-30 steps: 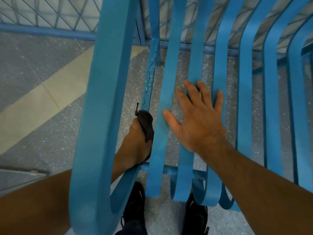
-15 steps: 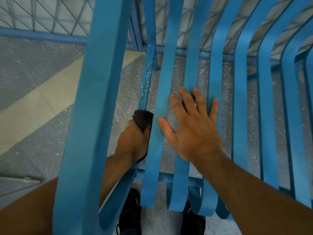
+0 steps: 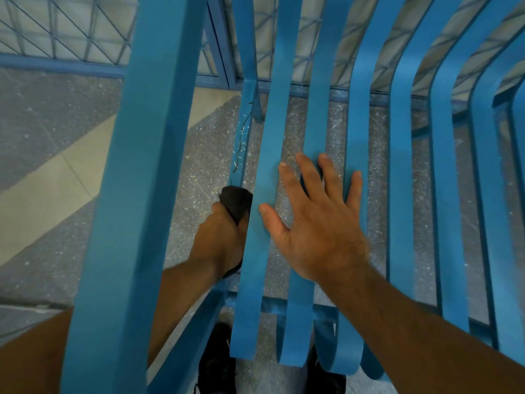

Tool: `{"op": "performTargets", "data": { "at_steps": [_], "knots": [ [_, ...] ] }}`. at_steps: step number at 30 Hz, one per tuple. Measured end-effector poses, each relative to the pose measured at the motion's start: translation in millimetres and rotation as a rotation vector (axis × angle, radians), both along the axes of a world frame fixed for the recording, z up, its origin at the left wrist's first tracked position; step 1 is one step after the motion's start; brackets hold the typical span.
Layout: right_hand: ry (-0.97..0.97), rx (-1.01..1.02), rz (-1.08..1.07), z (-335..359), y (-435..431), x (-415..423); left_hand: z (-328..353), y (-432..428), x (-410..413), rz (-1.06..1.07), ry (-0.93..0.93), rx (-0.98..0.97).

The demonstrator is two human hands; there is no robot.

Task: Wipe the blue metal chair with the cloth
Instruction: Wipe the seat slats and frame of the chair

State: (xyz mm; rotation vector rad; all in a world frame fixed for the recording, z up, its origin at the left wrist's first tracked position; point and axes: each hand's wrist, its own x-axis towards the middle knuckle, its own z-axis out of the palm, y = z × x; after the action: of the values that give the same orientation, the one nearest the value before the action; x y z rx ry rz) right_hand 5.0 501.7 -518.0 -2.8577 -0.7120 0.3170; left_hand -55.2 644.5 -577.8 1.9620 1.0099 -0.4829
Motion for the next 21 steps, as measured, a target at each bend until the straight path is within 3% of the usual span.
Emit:
{"op": "performTargets", "data": {
  "at_steps": [3, 13, 16, 21],
  "knots": [
    [-0.006, -0.006, 0.0, 0, 0, 0, -3, 6, 21, -0.097, -0.025, 0.113],
    [0.011, -0.007, 0.005, 1, 0, 2, -16, 2, -15, -0.134, -0.14, -0.03],
    [0.002, -0.004, 0.002, 2, 0, 1, -20, 2, -16, 0.048, -0.045, -0.091],
    [0.012, -0.016, 0.009, 0, 0, 0, -16, 8, 26, -0.066, -0.117, 0.028]
  ]
}}
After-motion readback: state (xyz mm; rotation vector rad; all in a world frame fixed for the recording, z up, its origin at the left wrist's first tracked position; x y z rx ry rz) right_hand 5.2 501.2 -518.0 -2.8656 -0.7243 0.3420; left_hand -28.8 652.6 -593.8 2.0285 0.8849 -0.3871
